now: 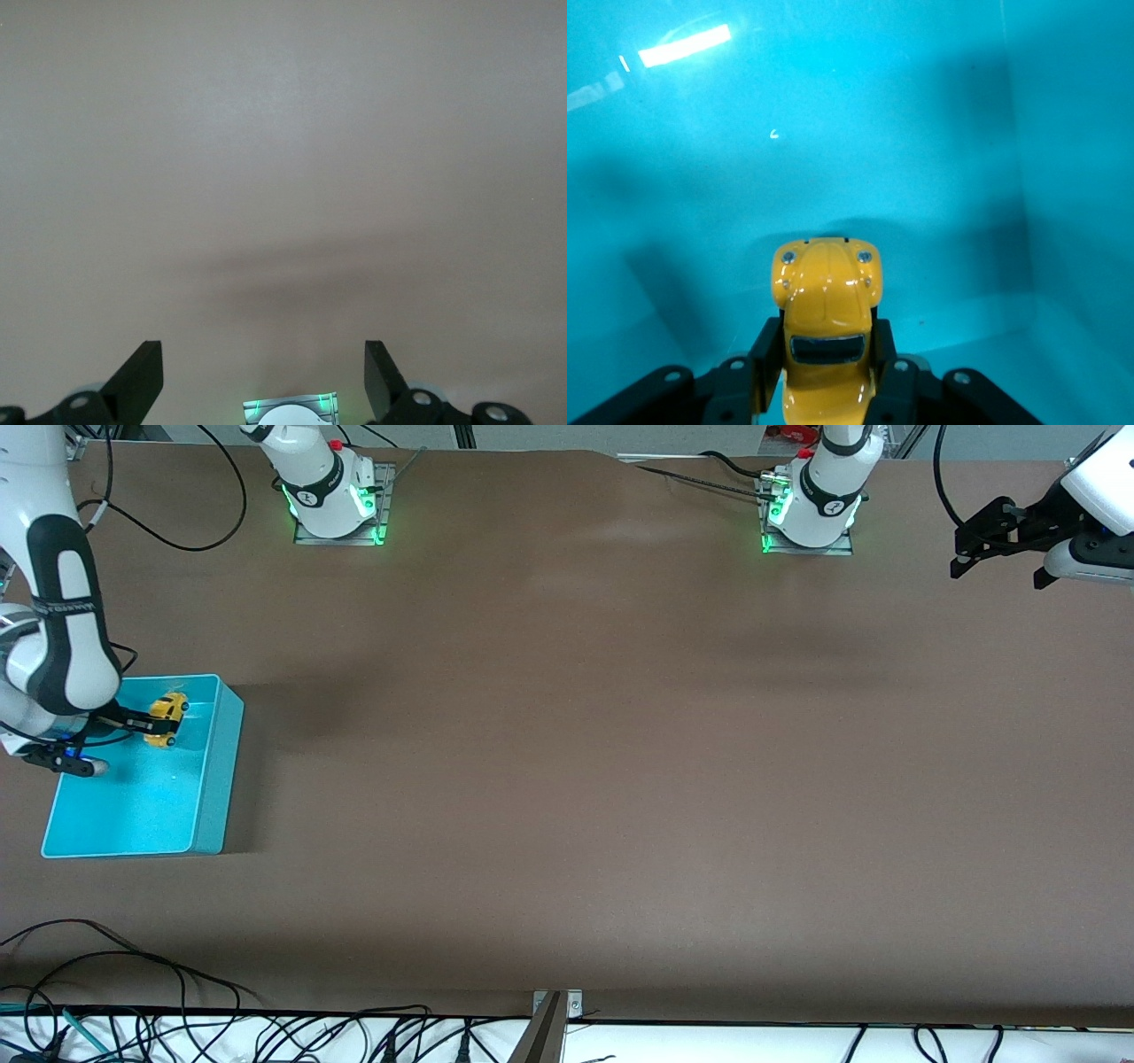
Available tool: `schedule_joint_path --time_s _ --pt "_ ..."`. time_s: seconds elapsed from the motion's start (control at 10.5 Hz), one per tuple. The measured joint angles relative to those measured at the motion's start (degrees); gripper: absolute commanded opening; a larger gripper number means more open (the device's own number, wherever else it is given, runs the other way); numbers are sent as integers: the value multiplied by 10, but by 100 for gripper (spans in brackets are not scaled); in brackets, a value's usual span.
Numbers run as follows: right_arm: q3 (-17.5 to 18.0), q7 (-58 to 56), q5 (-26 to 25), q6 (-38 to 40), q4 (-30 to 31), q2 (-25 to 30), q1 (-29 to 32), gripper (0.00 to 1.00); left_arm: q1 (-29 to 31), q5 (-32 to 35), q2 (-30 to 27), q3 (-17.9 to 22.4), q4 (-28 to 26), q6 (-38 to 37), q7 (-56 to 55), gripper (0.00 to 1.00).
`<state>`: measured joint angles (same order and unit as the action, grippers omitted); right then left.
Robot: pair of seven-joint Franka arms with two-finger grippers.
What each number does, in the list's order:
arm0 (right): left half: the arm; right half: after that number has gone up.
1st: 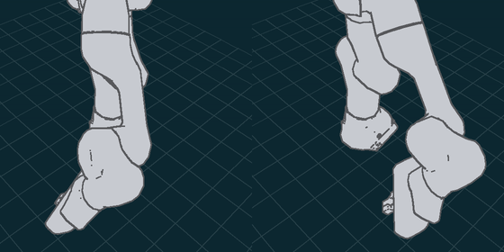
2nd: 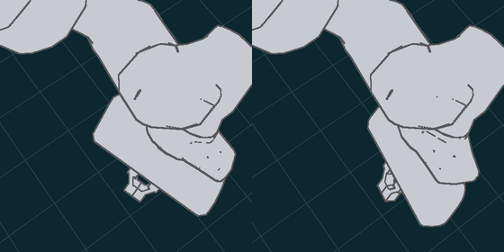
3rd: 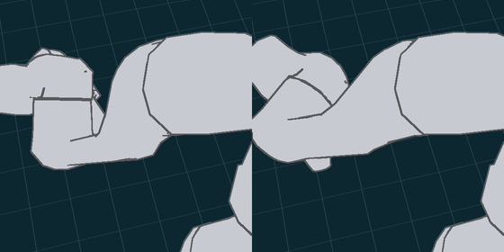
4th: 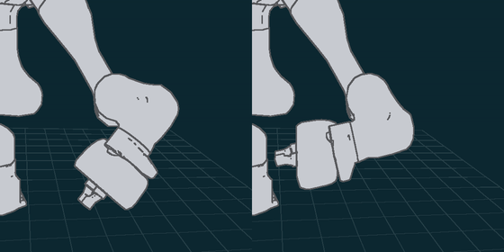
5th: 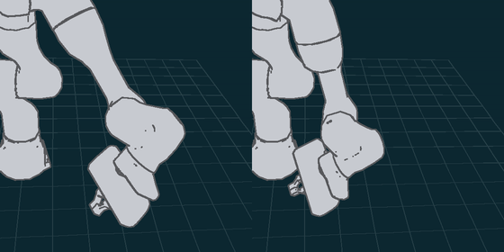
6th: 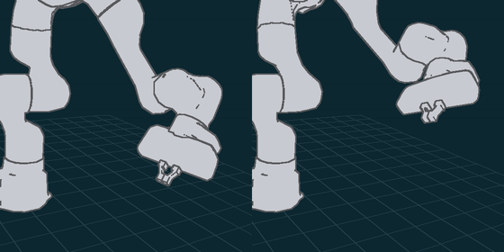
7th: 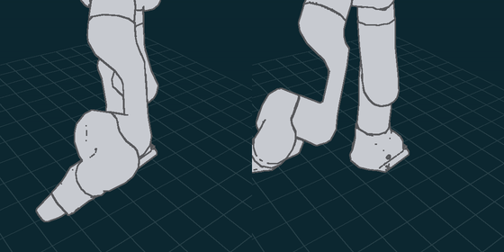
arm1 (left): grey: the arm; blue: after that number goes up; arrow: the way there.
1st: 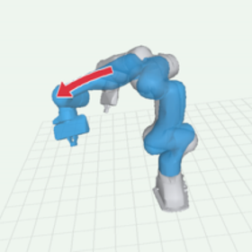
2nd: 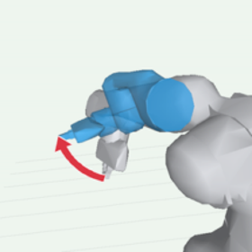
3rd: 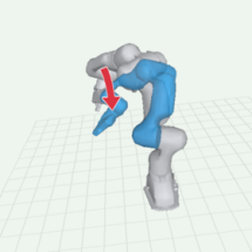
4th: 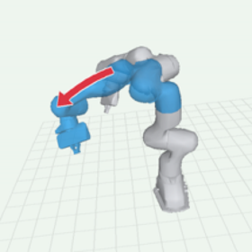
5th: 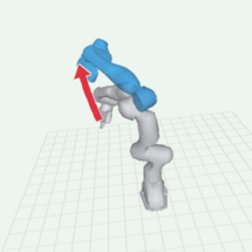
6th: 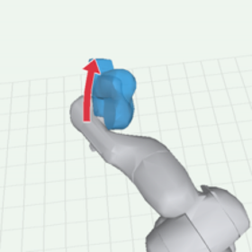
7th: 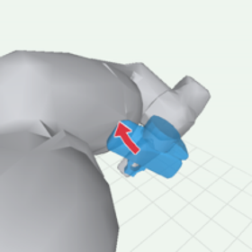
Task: Wind up and store yellow beetle car
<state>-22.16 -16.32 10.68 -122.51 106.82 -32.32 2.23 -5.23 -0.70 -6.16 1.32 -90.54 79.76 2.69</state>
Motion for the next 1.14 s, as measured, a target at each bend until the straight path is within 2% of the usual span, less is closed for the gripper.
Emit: schedule_joint_path --time_s 0.1,0.19,0.29,0.67,0.95,1.14 --pt "1 -3 -2 -9 3 -2 0 34 0 0 0 0 0 0 0 100" --pt "3 -4 -5 -12 4 -2 0 82 0 0 0 0 0 0 0 100" --pt "4 -4 -6 -15 4 -2 0 100 0 0 0 0 0 0 0 100" --pt "5 -5 -22 -22 -2 24 0 100 0 0 0 0 0 0 0 100" --pt "17 -5 -43 -14 -9 120 1 100 0 0 0 0 0 0 0 100" --pt "61 -4 -46 30 -10 191 10 100 0 0 0 0 0 0 0 100"
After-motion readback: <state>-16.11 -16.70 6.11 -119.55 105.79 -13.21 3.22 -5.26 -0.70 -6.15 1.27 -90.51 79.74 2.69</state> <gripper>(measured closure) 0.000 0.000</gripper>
